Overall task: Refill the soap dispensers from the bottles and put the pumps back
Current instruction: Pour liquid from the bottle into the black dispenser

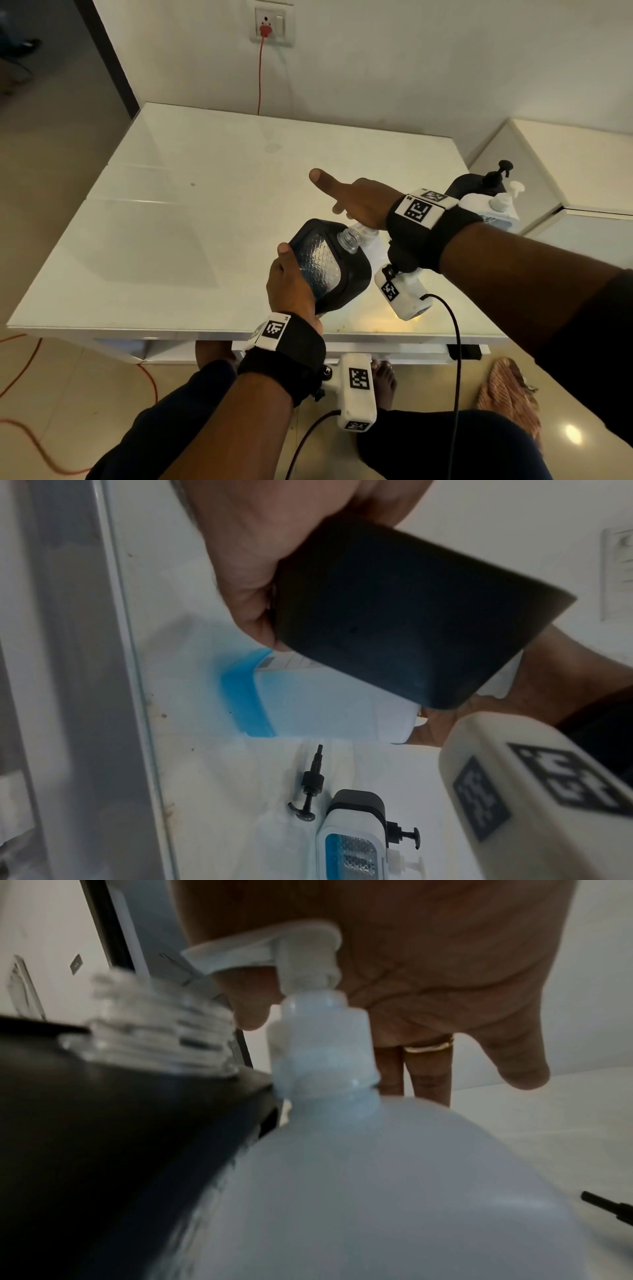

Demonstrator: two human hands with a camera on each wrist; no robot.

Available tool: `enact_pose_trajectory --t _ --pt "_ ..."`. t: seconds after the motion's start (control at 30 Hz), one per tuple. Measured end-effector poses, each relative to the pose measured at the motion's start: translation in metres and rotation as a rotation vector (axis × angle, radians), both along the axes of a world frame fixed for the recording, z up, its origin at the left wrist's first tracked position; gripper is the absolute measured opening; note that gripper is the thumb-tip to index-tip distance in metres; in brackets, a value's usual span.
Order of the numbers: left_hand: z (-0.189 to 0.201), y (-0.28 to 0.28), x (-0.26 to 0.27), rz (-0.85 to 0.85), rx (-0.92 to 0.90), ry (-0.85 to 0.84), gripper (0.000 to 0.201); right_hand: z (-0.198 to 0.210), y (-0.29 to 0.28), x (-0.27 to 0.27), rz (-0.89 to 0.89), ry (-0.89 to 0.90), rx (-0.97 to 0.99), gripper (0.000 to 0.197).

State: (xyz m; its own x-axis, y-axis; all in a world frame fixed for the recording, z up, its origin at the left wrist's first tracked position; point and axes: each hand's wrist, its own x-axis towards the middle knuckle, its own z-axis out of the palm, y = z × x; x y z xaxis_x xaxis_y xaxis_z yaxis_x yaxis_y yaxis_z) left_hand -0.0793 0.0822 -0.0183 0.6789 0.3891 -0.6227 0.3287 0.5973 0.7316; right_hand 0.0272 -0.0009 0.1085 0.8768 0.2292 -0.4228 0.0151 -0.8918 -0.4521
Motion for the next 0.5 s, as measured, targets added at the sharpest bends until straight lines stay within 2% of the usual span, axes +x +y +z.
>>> enact_pose_trajectory --t 0.13,0.3,0.37,0.43,0.5 --pt "-0.0029 0.0004 0.0013 0.016 0.023 -0.017 0.046 0.0034 0.0001 0.0026 0.009 0.002 0.015 0.113" --pt "-0.0029 0.0004 0.0024 0.009 0.030 -0.012 0.069 -0.0017 -0.0047 0.0038 0.011 -0.004 -0.019 0.098" --pt "-0.0021 -0.0003 0.0018 0.003 0.036 -0.020 0.064 -0.0034 -0.0056 0.0034 0.002 0.013 -0.017 0.094" --pt "-0.0025 0.0004 0.0016 0.008 0.042 -0.023 0.050 -0.0054 -0.0043 0.0033 -0.001 0.032 -0.008 0.098" --pt "-0.0034 0.0012 0.0011 0.011 0.042 -0.021 0.047 -0.0047 -0.0025 0.0025 0.003 0.038 -0.011 0.101"
